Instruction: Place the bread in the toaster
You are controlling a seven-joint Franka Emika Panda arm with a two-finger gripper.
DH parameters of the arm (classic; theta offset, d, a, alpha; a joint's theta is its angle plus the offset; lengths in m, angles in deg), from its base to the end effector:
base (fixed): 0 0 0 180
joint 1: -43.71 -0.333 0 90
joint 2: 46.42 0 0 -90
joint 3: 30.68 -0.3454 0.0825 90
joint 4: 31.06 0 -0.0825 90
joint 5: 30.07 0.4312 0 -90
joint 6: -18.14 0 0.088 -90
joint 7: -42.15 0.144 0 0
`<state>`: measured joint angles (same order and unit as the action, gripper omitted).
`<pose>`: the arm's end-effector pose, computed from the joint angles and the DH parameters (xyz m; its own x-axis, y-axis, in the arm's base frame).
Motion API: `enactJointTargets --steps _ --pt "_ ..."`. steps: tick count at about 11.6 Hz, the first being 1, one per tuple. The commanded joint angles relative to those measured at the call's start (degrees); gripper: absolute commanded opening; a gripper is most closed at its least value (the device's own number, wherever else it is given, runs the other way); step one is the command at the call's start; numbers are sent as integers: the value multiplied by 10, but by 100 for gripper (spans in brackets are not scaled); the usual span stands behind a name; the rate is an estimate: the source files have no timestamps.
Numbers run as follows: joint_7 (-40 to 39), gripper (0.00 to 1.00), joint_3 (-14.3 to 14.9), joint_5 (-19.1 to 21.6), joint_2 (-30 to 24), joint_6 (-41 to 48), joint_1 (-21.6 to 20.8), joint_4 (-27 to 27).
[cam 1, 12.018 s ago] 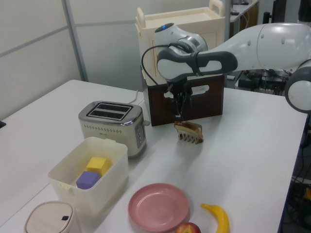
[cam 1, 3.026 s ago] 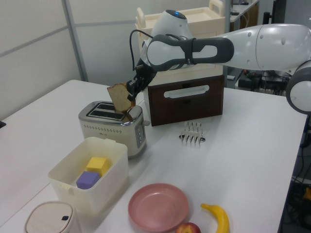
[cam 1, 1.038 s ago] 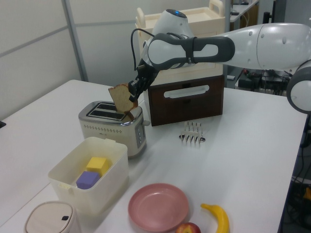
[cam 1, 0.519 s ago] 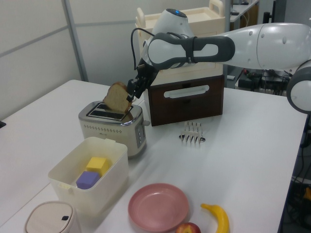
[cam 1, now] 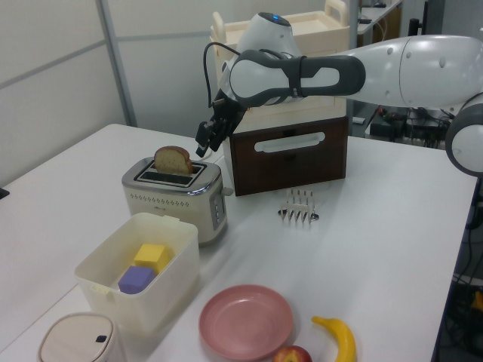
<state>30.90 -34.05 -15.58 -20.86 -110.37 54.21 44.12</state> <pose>0.8021 -0.0953 0.5259 0.8687 -0.0898 0.4872 -0.0015 -0.9839 -0.1787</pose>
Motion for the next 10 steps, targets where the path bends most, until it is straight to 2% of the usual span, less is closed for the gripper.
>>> enactJointTargets --steps 1,3,5,9,10 --pt "-36 100 5 1 -44 55 10 16" --pt "-45 100 11 -15 -64 128 14 18" --pt "-43 100 13 -73 -88 220 14 18" --pt "-42 100 29 -76 -122 322 15 21" --pt "-41 100 35 -95 -124 350 14 21"
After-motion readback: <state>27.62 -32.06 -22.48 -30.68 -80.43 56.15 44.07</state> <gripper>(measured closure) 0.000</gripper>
